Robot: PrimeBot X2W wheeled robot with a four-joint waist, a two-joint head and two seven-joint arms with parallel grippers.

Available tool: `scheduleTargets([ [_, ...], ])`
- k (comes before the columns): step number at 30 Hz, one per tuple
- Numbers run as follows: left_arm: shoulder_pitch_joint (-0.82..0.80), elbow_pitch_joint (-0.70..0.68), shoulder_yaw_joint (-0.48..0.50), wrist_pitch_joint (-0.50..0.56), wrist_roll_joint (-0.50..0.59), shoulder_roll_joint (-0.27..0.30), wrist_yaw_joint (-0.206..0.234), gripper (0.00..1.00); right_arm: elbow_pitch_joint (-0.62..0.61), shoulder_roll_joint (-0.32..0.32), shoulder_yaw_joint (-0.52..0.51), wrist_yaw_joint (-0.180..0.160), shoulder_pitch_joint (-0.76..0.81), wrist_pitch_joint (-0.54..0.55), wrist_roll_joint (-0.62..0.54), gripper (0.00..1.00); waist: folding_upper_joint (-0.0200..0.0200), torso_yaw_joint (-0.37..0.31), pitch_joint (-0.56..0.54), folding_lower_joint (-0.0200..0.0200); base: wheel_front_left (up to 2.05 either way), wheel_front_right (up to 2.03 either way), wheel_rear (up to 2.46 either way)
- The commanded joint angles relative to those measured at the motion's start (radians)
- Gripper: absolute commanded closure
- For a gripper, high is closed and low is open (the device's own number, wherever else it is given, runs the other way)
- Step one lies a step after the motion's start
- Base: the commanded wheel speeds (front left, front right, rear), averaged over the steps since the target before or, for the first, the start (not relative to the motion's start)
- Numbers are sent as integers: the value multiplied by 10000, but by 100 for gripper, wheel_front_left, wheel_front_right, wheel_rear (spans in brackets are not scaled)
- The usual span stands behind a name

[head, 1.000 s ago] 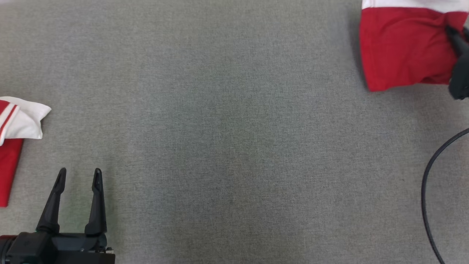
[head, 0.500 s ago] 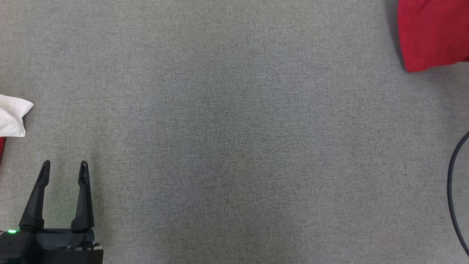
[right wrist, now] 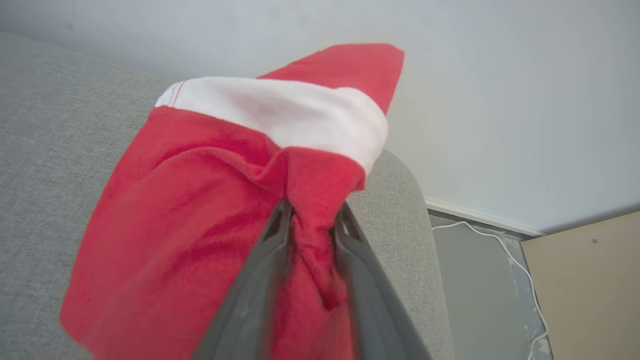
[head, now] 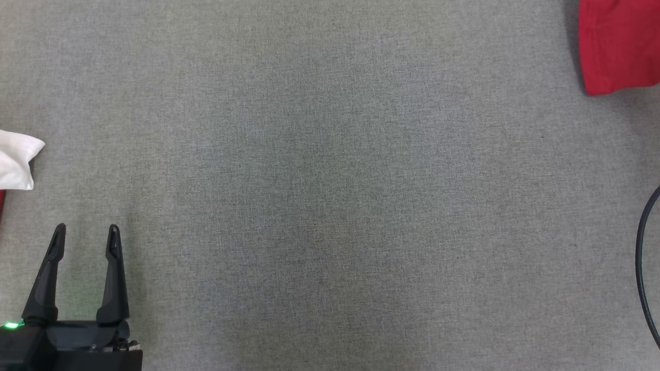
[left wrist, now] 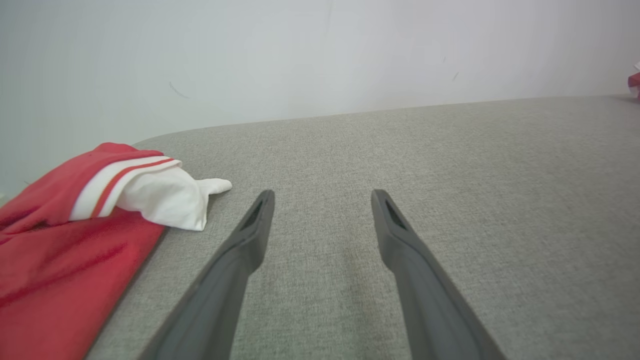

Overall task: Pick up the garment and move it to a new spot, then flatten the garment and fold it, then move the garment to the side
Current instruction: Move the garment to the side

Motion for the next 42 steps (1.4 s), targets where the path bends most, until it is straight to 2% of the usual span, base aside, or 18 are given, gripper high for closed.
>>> scheduleTargets([
  [1, 77, -50, 35, -31, 109, 50, 38, 0, 38, 48, 23, 1, -156, -77, -153, 0, 0, 6, 5, -1, 0, 0, 0],
  [8, 37, 33, 44, -31, 98, 28, 79, 0, 629, 217, 24, 1, -366, -319, -594, 0, 0, -20, -55, -1, 0, 0, 0],
  [14, 51, 81, 7, -31, 40, -51, 102, 0, 1153, 491, -119, 1, -499, -1100, -866, 0, 0, -32, -236, -1, 0, 0, 0],
  [20, 141, 203, -37, -31, -69, -199, 107, 0, 1017, 1023, -932, 1, 8, -2361, 157, 0, 0, -35, -666, -1, 0, 0, 0],
  [26, 300, 364, -49, -31, -172, -348, 103, 0, 393, 1529, -1662, 1, 827, -2811, 776, 0, 0, -62, -1356, -1, 0, 0, 0],
  [33, 557, 484, 8, -31, -225, -479, 122, 0, -1098, 2141, -3927, 1, 2146, -2817, 199, 0, 0, -178, -2184, -1, 0, 0, 0],
  [34, 557, 484, 8, -31, -225, -479, 122, 0, -1098, 2141, -3927, 1, 2146, -2817, 199, 0, 0, -178, -2184, -1, 0, 0, 0],
  [35, 651, 534, 39, -31, -217, -509, 143, 0, -1493, 2399, -4732, 1, 2699, -2818, -173, 0, 0, -213, -2393, -1, 0, 0, 0],
  [36, 697, 564, 46, -31, -221, -527, 152, 0, -1660, 2529, -5113, 1, 3001, -2820, -367, 0, 0, -220, -2512, -1, 0, 0, 0],
  [42, 902, 652, 128, -31, -249, -585, 191, 0, -2521, 3329, -6685, 1, 4584, -2820, -1523, 0, 0, -229, -3026, -1, 0, 0, 0],
])
